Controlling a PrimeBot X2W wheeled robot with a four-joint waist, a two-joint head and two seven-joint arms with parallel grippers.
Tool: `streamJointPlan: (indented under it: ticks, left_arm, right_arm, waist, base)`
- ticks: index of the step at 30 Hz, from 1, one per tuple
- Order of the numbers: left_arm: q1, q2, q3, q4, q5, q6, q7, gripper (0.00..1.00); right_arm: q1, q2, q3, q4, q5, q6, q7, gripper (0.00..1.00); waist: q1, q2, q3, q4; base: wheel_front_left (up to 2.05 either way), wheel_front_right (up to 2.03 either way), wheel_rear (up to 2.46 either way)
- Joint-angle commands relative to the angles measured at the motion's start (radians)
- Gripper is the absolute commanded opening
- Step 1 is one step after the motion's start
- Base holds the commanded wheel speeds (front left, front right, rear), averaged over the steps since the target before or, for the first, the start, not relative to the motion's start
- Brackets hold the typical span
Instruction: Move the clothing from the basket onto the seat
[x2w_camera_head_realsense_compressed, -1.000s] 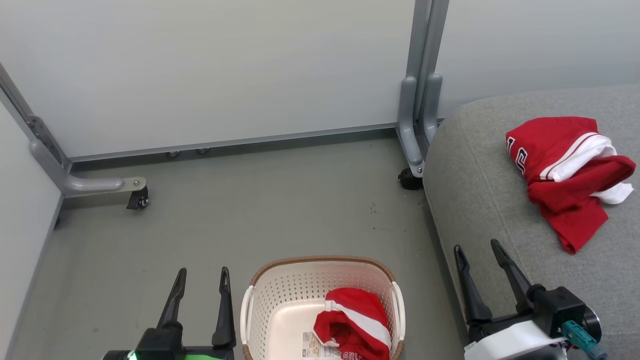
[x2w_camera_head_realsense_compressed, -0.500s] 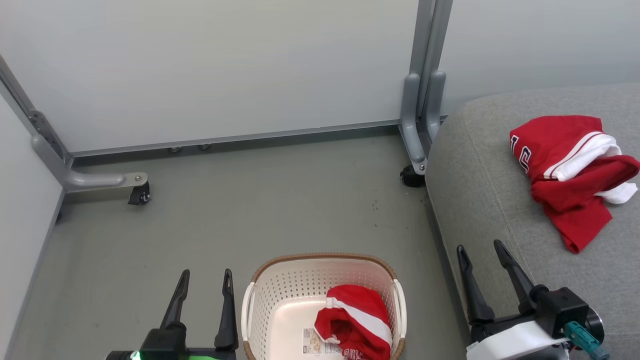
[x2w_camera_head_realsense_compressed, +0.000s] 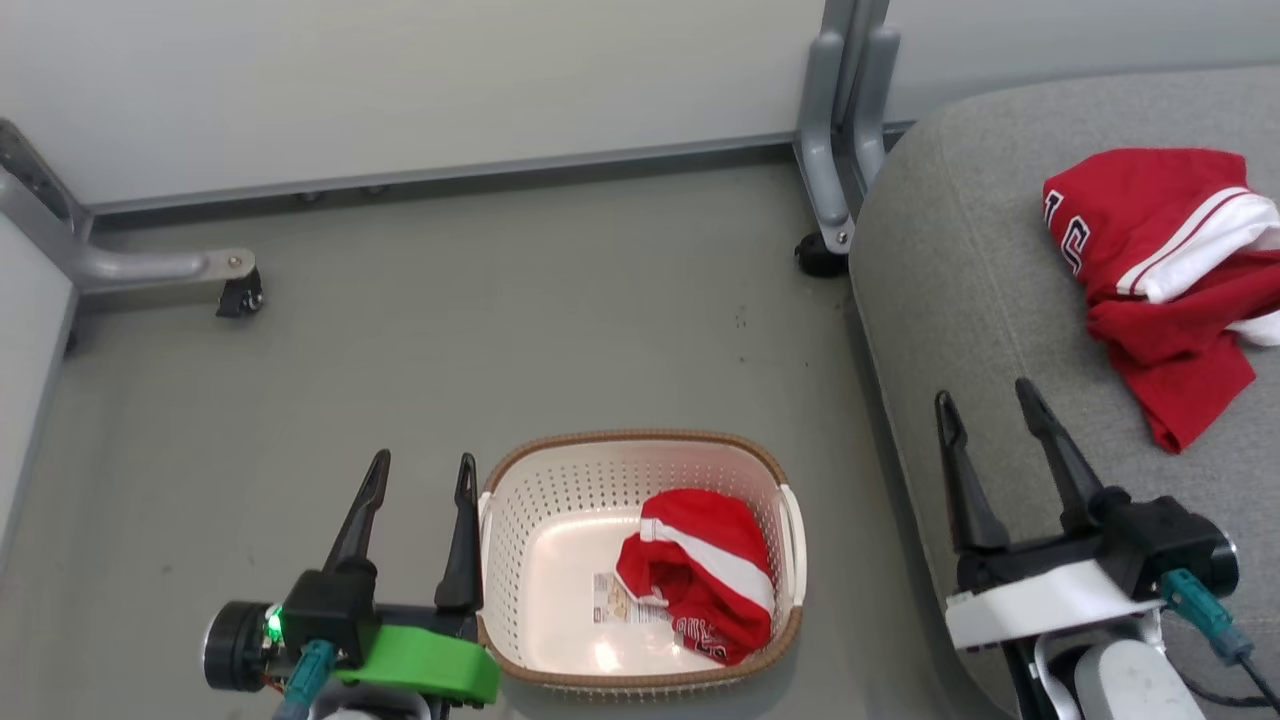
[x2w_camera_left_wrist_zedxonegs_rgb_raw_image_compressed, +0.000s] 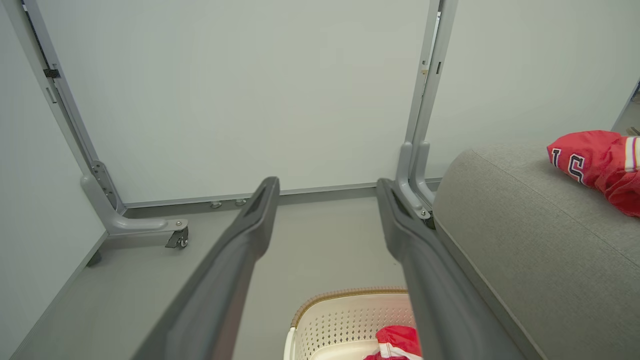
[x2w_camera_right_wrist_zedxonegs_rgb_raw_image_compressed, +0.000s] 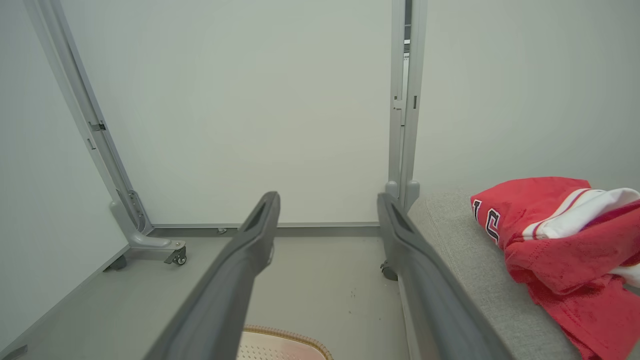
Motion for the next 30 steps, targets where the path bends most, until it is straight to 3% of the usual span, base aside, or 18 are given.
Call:
streamJointPlan:
  ticks: [1, 5, 11, 16, 21, 30]
  left_arm:
    - [-0.042, 0.001, 0.004, 0.015, 0.009, -0.015, 0.0, 1.0]
    - [-0.161, 0.002, -0.003, 0.101, 0.003, -0.08, -0.001, 1.0]
    - [-0.377, 0.015, -0.072, 0.29, -0.027, -0.14, -0.001, 1.0]
    - [-0.562, 0.037, -0.232, 0.446, -0.116, -0.147, 0.0, 1.0]
    - [-0.728, 0.081, -0.419, 0.595, -0.243, -0.147, 0.015, 1.0]
    - [-0.888, 0.112, -0.621, 0.772, -0.45, -0.147, 0.122, 1.0]
  right_arm:
    - [-0.035, -0.002, -0.012, -0.012, -0.01, -0.001, 0.0, 1.0]
    - [-0.117, -0.008, -0.063, -0.053, -0.034, -0.001, 0.0, 1.0]
    - [-0.216, -0.008, -0.159, -0.121, -0.067, -0.001, 0.0, 1.0]
    - [-0.265, -0.005, -0.201, -0.167, -0.084, -0.001, 0.0, 1.0]
    - [-0.31, -0.003, -0.163, -0.204, -0.099, -0.001, 0.0, 1.0]
    - [-0.376, 0.0, -0.111, -0.256, -0.063, -0.001, 0.0, 1.0]
  waist:
    - [0.0, 0.0, 0.17, -0.019]
    - [0.0, 0.0, 0.312, -0.033]
    - [0.0, 0.0, 0.491, -0.063]
    - [0.0, 0.0, 0.609, -0.088]
    - [0.0, 0.0, 0.713, -0.118]
    - [0.0, 0.0, 0.819, -0.192]
  base:
    - [0.0, 0.0, 0.0]
    - [0.0, 0.0, 0.0]
    - [0.0, 0.0, 0.0]
    - [0.0, 0.0, 0.0]
    - [0.0, 0.0, 0.0]
    - [0.0, 0.0, 0.0]
